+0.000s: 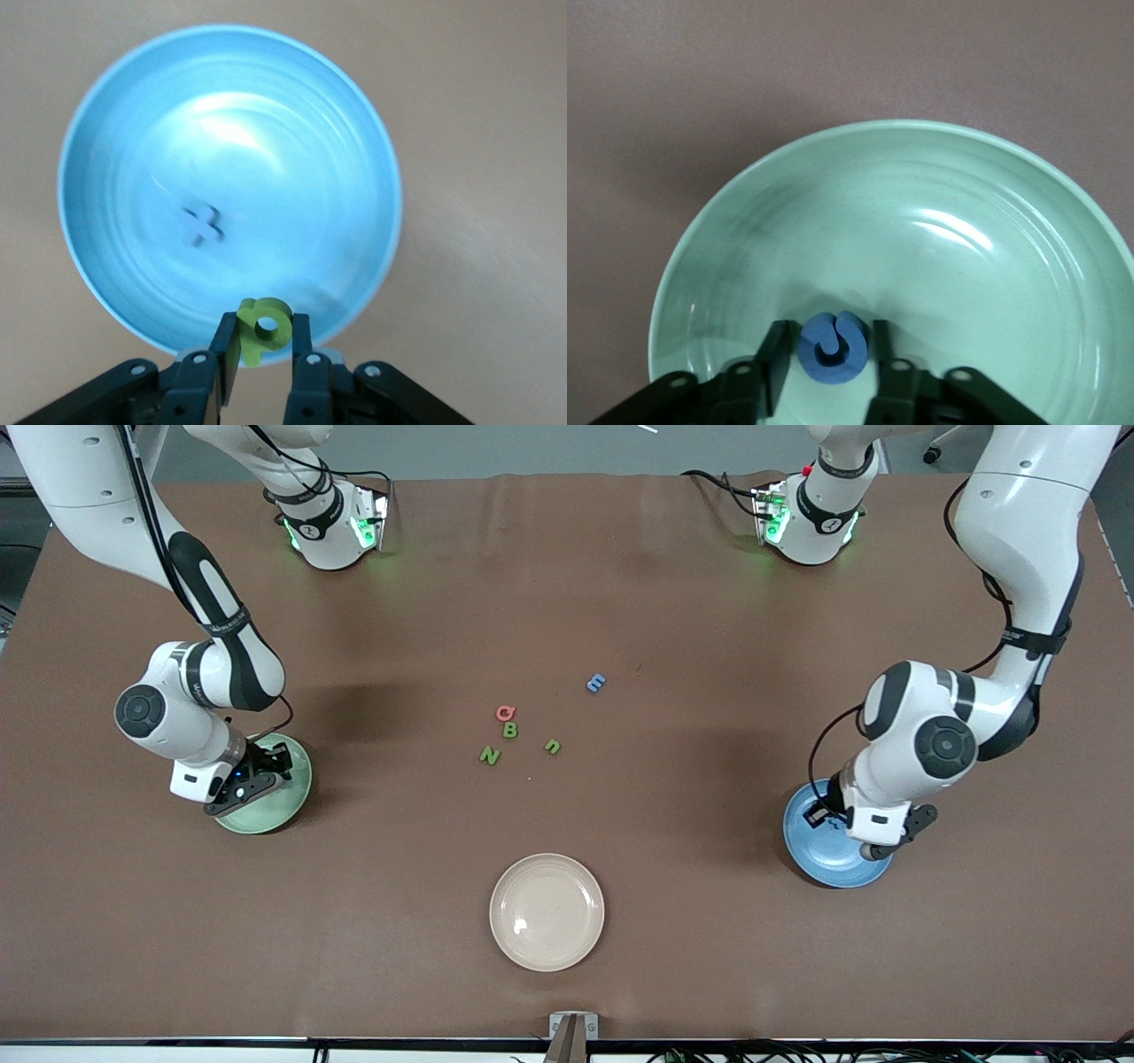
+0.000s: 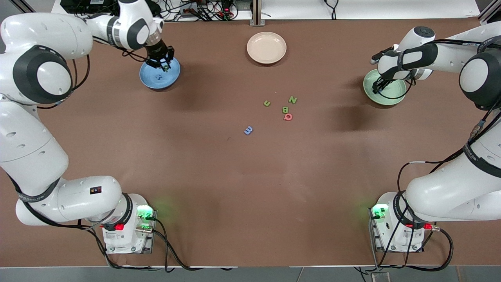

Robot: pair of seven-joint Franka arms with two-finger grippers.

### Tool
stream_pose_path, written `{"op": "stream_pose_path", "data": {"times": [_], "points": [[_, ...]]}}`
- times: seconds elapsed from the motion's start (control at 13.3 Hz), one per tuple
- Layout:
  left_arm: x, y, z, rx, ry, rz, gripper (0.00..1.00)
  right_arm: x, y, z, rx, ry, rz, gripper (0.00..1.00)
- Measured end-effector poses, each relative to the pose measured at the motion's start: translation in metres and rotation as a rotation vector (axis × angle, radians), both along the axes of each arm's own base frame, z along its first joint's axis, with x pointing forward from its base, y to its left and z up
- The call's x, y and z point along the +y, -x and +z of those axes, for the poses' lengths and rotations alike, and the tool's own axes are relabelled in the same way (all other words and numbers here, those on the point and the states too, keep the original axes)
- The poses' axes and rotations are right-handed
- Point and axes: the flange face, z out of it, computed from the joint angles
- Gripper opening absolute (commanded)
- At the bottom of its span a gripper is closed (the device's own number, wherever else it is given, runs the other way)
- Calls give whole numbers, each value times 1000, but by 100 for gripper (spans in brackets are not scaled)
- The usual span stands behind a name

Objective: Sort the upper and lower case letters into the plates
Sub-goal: 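Grasp the blue E and green N with the left and right grippers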

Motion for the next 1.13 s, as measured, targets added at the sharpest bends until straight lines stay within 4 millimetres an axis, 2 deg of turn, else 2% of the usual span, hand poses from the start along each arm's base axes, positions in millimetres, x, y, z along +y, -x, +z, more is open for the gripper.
{"op": "stream_pose_path", "data": {"times": [0.08, 0.23, 0.38, 0.45, 0.53, 0.68, 0.75, 0.98, 1.13], "points": [[8, -1, -5, 4, -7, 0, 100, 1, -1, 2, -3, 0, 1, 90], [13, -1, -13, 10, -25, -12, 100, 2, -9, 24, 10, -2, 4, 90], [7, 2, -14, 32, -31, -25, 100, 10, -20, 74, 68, -6, -11, 90], [-2, 6, -12, 58, -34, -36, 100, 20, -24, 103, 101, -4, -41, 90], [-20, 10, -7, 81, -32, -44, 100, 38, -27, 130, 126, 2, -79, 90], [-74, 26, 8, 109, -16, -19, 100, 94, -26, 166, 140, 25, -172, 90], [-104, 38, 12, 122, -7, -2, 100, 130, -21, 172, 140, 39, -236, 90], [-186, 87, 13, 157, 20, 49, 100, 233, 1, 166, 109, 69, -442, 90], [-232, 126, 3, 145, 60, 87, 100, 285, 13, 153, 73, 64, -557, 90]]}}
